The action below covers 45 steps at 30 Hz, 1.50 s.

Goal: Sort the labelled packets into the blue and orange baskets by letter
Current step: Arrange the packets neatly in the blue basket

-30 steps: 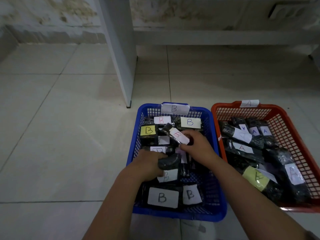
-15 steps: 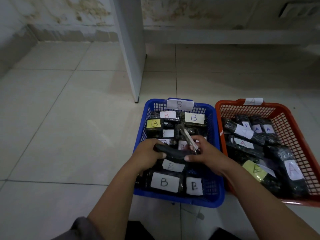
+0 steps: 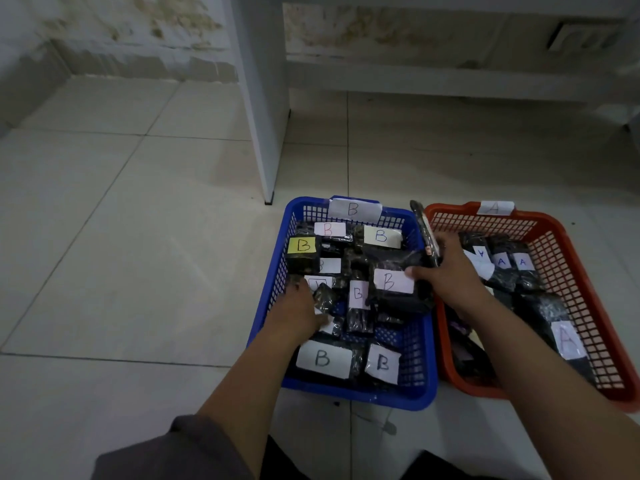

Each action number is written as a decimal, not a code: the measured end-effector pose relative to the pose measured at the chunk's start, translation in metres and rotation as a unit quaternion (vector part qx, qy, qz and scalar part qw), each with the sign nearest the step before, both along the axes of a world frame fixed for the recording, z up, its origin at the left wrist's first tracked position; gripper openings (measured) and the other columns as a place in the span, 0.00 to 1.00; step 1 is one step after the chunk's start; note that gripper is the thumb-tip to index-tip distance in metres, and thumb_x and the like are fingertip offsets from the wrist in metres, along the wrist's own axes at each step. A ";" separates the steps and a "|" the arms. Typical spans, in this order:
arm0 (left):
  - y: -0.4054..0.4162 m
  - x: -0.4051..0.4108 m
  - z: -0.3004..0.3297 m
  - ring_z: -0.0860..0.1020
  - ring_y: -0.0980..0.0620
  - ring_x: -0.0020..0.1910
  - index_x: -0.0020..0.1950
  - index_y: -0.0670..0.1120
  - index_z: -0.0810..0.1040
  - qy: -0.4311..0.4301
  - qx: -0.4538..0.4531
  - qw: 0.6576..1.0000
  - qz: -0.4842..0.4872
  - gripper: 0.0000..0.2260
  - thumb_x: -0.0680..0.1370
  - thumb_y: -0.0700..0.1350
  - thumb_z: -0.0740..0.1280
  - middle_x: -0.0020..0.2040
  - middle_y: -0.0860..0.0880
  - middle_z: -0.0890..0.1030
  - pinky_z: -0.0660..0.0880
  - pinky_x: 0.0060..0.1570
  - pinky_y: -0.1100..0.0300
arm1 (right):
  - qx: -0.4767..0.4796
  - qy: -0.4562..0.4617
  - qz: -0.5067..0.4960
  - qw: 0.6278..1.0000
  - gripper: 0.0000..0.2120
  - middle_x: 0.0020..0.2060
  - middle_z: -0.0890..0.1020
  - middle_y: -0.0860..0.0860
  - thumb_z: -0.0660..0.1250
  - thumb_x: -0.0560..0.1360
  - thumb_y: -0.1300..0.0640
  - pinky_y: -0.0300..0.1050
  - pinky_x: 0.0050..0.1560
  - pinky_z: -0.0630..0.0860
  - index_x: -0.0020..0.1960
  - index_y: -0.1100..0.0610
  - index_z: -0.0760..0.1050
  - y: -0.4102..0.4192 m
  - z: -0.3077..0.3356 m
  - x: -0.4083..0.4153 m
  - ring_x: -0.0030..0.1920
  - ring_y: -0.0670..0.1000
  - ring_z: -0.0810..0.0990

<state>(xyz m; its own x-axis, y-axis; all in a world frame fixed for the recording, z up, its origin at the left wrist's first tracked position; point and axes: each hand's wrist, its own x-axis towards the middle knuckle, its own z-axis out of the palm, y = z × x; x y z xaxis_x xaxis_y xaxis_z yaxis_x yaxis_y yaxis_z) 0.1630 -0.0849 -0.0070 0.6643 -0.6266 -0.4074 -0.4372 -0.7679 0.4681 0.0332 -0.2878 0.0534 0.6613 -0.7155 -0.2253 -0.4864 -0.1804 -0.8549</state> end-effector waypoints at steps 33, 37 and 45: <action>0.036 -0.032 0.064 0.70 0.52 0.64 0.71 0.55 0.63 0.100 0.041 0.979 -0.172 0.26 0.75 0.60 0.65 0.67 0.52 0.71 0.65 0.67 0.53 | -0.097 0.152 0.306 0.935 0.23 0.63 0.75 0.52 0.66 0.73 0.69 0.37 0.54 0.69 0.65 0.55 0.72 0.040 -0.016 0.063 0.62 0.51 0.73; 0.041 -0.054 0.065 0.56 0.51 0.75 0.78 0.50 0.50 0.006 0.042 0.971 -0.236 0.33 0.78 0.56 0.63 0.77 0.50 0.54 0.52 0.73 0.57 | -0.069 0.178 0.321 0.928 0.20 0.62 0.75 0.54 0.65 0.73 0.68 0.43 0.55 0.73 0.63 0.56 0.73 0.046 -0.020 0.076 0.58 0.52 0.75; 0.022 -0.055 0.061 0.68 0.49 0.66 0.74 0.49 0.60 -0.012 0.033 0.972 -0.232 0.25 0.79 0.54 0.61 0.70 0.48 0.69 0.63 0.64 0.57 | -0.124 0.193 0.332 0.915 0.23 0.59 0.79 0.55 0.74 0.67 0.66 0.42 0.60 0.72 0.61 0.58 0.77 0.063 -0.045 0.084 0.58 0.53 0.77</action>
<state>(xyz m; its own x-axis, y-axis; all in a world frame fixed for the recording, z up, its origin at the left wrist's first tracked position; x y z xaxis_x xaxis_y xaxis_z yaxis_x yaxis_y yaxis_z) 0.1082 -0.0625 0.0545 0.3252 -0.8346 -0.4447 -0.7537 -0.5127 0.4111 0.1176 -0.2249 0.0086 0.8738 -0.2465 -0.4193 -0.4572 -0.7103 -0.5352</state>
